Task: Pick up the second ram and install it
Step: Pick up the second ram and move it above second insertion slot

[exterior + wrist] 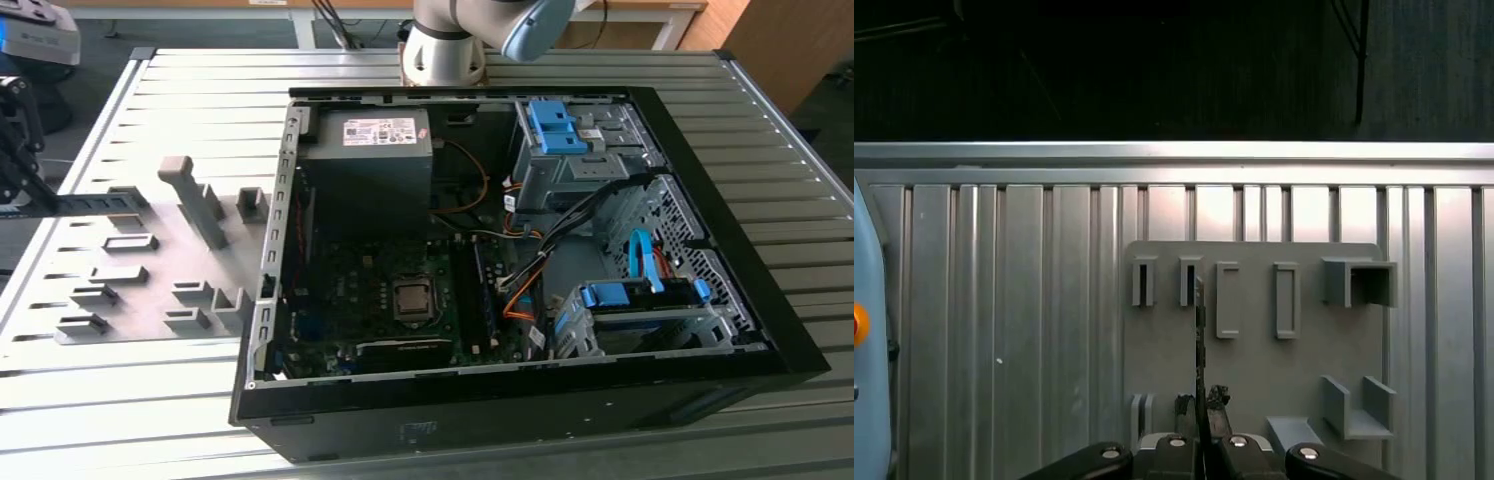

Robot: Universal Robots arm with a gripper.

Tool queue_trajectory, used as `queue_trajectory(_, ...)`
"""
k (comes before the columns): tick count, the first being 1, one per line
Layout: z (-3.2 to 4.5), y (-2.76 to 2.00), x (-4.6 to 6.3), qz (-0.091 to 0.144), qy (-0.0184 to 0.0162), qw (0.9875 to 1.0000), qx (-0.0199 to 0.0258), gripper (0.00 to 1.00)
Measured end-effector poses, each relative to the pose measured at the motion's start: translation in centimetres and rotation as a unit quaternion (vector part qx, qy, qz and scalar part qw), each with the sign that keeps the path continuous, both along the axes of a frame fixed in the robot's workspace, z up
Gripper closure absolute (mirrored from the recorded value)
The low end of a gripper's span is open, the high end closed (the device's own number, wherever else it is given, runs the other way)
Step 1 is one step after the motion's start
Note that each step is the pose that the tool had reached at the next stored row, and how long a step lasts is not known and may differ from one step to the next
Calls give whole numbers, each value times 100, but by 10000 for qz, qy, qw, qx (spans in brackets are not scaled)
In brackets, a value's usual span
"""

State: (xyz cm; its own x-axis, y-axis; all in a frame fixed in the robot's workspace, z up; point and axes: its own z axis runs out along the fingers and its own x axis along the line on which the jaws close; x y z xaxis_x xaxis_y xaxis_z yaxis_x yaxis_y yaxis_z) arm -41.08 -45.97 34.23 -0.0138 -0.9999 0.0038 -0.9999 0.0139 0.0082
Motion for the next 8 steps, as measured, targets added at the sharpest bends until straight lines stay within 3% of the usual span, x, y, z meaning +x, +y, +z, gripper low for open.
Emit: queue_trajectory(8, 130, 0, 0, 0, 0, 10000, 0, 85)
